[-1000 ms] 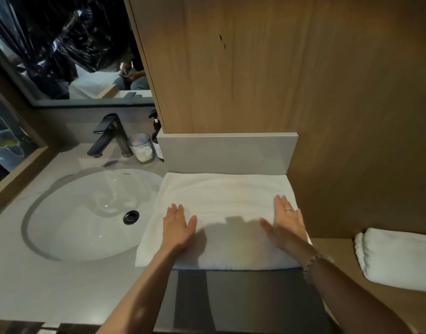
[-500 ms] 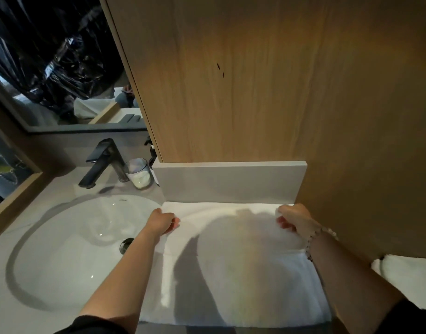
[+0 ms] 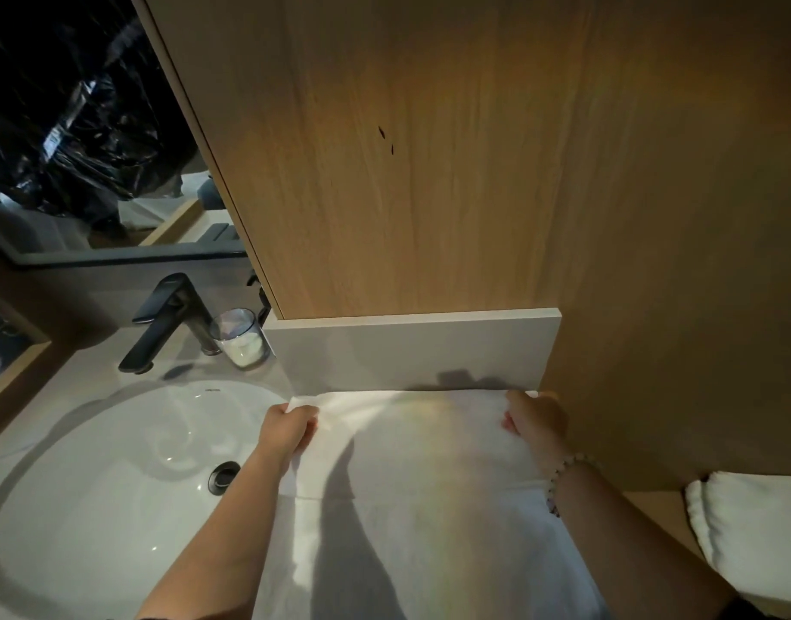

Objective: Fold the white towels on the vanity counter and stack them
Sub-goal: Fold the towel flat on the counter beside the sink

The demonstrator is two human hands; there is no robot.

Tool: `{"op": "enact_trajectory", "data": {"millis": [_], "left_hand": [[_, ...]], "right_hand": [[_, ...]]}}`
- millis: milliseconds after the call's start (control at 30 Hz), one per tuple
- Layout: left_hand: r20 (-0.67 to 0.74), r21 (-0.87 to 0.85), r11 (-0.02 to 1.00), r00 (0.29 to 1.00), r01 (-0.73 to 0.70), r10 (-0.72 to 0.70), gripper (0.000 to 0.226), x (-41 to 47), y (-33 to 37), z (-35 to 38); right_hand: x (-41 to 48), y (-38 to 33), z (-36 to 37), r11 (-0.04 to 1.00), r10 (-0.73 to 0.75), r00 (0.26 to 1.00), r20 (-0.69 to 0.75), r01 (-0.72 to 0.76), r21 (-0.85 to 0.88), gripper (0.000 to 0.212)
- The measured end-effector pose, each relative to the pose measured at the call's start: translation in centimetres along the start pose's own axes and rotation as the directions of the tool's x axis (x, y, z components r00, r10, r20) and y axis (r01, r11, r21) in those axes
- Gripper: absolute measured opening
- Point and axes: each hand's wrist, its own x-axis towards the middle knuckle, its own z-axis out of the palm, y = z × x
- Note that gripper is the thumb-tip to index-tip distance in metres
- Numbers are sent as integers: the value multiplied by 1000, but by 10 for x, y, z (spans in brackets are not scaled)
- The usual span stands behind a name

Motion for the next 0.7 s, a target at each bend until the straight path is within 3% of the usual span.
{"op": "enact_trajectory", "data": {"millis": [100,267,400,533,633,700], "left_hand": [[13,6,1000,1000,-16,16,33,-9,2,-1],[-89,-120,993,996,9,-20,28,-17,4,-9],[-181,65,996,981,-62,73,29,-21,-2,-14],[-146,95,992,985,-84,97,27,-26,-7,-15],[-85,54,991,989,-120,125,8,-37,-7,-17],[-38,31,988,988,-149,150,12,-47,-7,-21]], "right_hand": [[1,-2,-2,1000,26,1000,-8,-26,7,37],[8,-3,-5,999,38,999,-6,-38,36,31],[5,0,-3,996,12,999,-38,-15,-90,32],[-5,3,-3,991,-34,998,-48,28,-130,25],[-2,-3,-5,993,45,999,-19,-47,-112,45],[2,-6,-7,994,79,997,0,-79,-75,48]]}}
